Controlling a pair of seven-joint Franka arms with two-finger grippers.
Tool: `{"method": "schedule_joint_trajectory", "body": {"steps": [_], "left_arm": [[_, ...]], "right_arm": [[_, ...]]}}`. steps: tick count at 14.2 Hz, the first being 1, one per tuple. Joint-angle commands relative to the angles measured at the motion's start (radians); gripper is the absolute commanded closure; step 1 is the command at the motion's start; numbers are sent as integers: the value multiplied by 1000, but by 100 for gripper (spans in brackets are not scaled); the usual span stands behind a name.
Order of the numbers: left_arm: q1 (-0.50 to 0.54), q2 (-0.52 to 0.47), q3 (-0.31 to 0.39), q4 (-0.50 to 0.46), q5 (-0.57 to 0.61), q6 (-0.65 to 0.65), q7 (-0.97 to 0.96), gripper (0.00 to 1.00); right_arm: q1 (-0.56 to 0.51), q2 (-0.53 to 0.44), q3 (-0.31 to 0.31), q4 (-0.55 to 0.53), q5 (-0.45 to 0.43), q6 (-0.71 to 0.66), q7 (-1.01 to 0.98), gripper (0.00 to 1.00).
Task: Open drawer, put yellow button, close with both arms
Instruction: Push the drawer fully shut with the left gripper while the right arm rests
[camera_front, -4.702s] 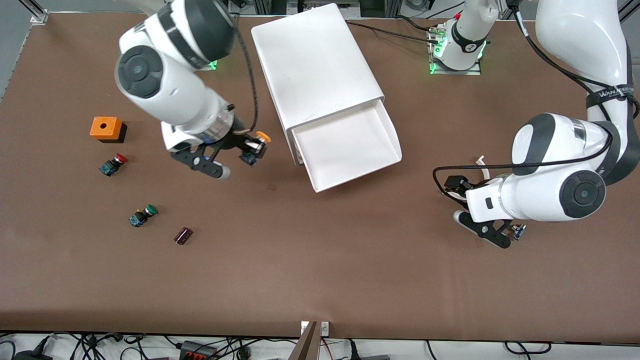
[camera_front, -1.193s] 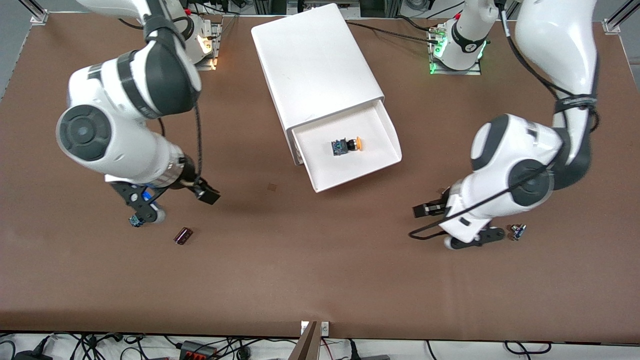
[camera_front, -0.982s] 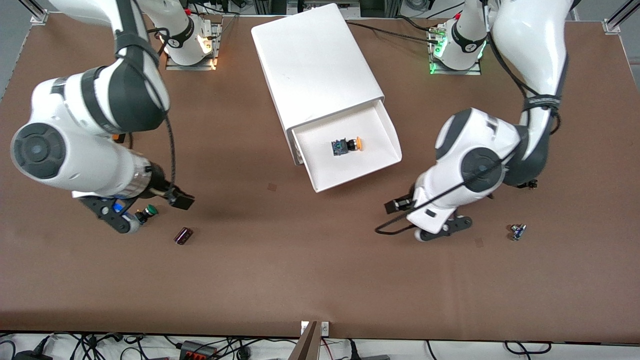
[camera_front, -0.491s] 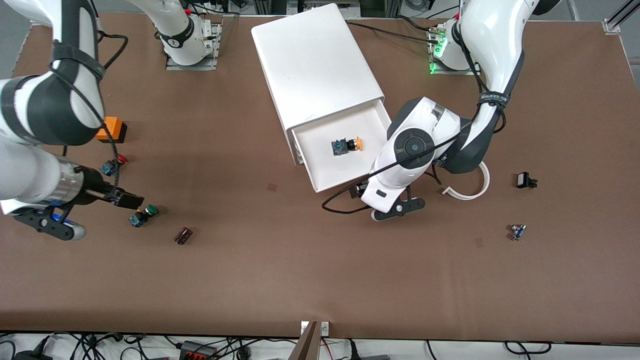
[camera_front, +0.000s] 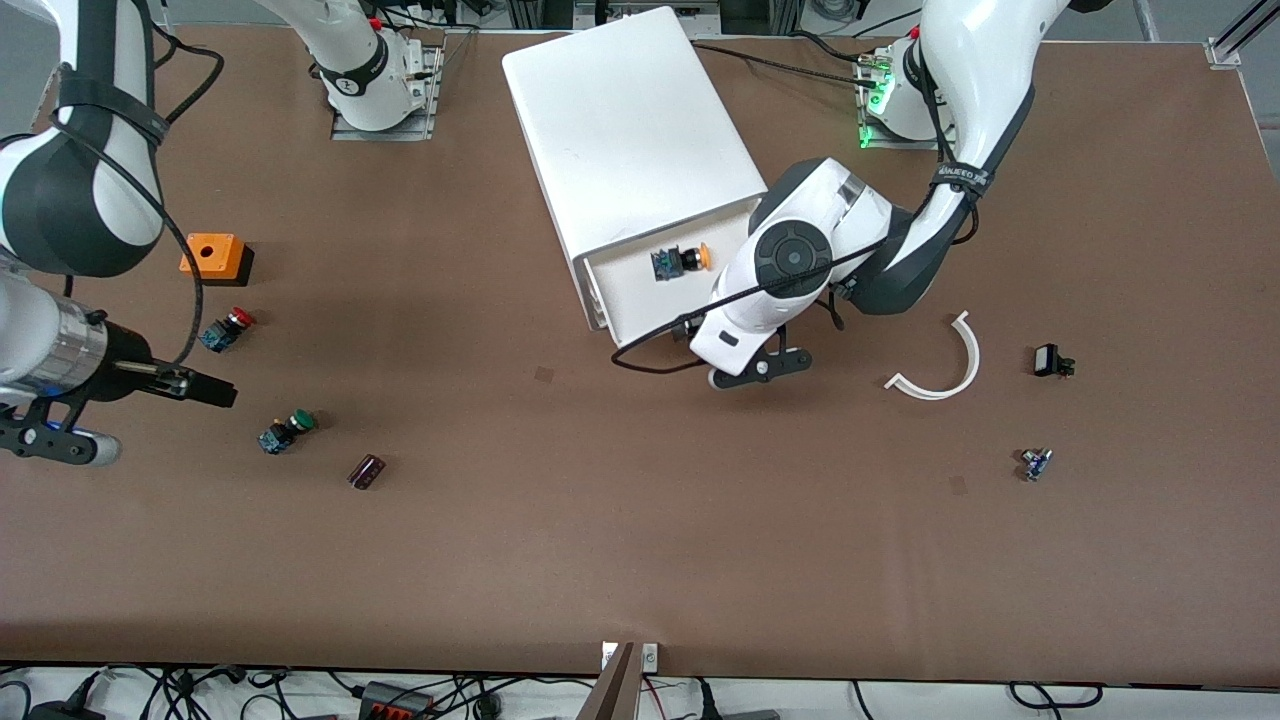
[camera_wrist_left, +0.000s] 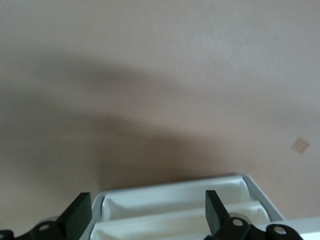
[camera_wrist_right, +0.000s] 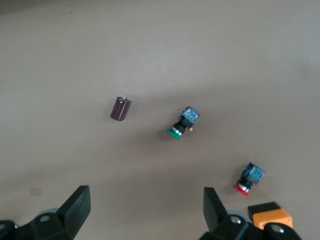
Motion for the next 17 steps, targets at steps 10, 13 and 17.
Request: {"method": "schedule_joint_trajectory", "body": {"steps": [10, 13, 17], "left_arm": [[73, -45, -183, -165, -30, 6, -74, 0], [65, -44, -183, -171, -30, 6, -75, 0], [82, -44, -183, -160, -28, 4, -65, 0]], "right_arm": [[-256, -236, 202, -109, -79, -66, -168, 0], [-254, -268, 202, -133, -107, -115, -186, 0], [-251, -331, 202, -237, -108, -71, -185, 0]]}}
